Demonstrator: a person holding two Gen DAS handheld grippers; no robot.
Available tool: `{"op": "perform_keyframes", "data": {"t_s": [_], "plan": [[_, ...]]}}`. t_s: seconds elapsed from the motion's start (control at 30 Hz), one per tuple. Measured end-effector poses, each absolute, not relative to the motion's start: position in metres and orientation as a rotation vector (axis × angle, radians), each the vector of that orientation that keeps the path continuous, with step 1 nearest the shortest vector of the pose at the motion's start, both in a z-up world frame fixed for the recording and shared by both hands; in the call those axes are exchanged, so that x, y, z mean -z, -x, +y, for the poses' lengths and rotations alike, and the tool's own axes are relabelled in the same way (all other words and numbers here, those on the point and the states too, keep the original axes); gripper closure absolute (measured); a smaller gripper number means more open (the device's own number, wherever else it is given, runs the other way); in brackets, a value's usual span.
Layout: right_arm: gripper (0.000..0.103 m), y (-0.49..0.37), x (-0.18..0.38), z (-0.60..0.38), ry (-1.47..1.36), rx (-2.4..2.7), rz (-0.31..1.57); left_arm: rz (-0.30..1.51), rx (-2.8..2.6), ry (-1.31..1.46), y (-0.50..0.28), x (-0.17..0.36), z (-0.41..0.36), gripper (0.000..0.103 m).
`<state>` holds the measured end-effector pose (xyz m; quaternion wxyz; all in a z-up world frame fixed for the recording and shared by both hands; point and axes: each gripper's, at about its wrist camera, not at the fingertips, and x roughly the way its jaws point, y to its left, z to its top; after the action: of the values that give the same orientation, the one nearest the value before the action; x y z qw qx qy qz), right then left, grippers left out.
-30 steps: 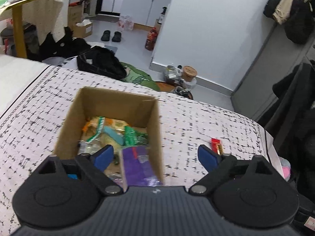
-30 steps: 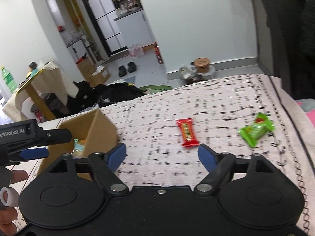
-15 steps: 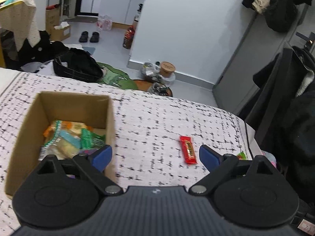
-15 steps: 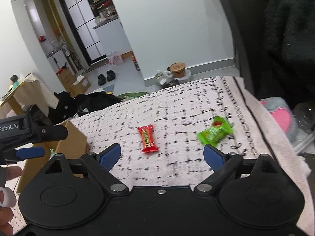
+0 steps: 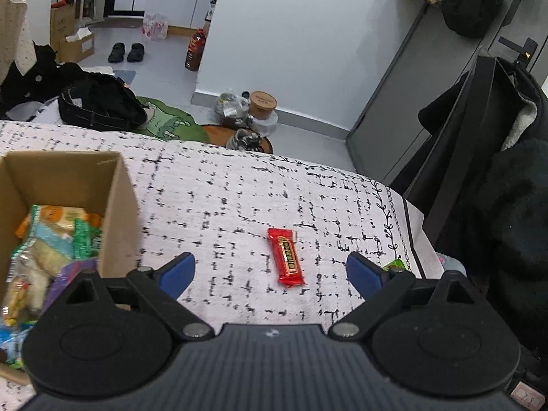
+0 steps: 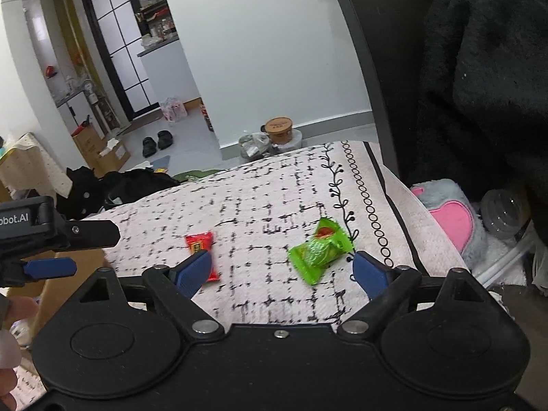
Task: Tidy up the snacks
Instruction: 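Move the open left tool to the red candy bar while the right approaches the green candy pack, then grasp the red candy bar with the left tool while the right grasps the green candy pack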
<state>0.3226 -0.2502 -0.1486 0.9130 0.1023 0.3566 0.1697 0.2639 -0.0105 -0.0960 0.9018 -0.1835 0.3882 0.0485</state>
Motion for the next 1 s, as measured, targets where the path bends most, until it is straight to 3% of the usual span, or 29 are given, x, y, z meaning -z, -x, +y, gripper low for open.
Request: {"op": "perform_keyframes", "data": {"t_s": [0.43, 0.67, 0.87, 1.0], "plan": [[0.031, -0.347, 0.173, -0.239, -0.164, -0.317, 0.742, 0.818, -0.105, 0.397, -0.306, 0.122, -0.027, 0.013], [0.032, -0.362, 0.183, -0.244, -0.129, -0.269, 0.745, 0.865, -0.104, 0.397, -0.326, 0.149, -0.033, 0.035], [0.032, -0.375, 0.191, -0.241, -0.096, -0.264, 0.745, 0.901, -0.104, 0.382, -0.340, 0.166, -0.041, 0.046], [0.042, -0.378, 0.196, -0.237, -0.055, -0.259, 0.753, 0.922, -0.113, 0.371, -0.346, 0.174, -0.045, 0.055]]}}
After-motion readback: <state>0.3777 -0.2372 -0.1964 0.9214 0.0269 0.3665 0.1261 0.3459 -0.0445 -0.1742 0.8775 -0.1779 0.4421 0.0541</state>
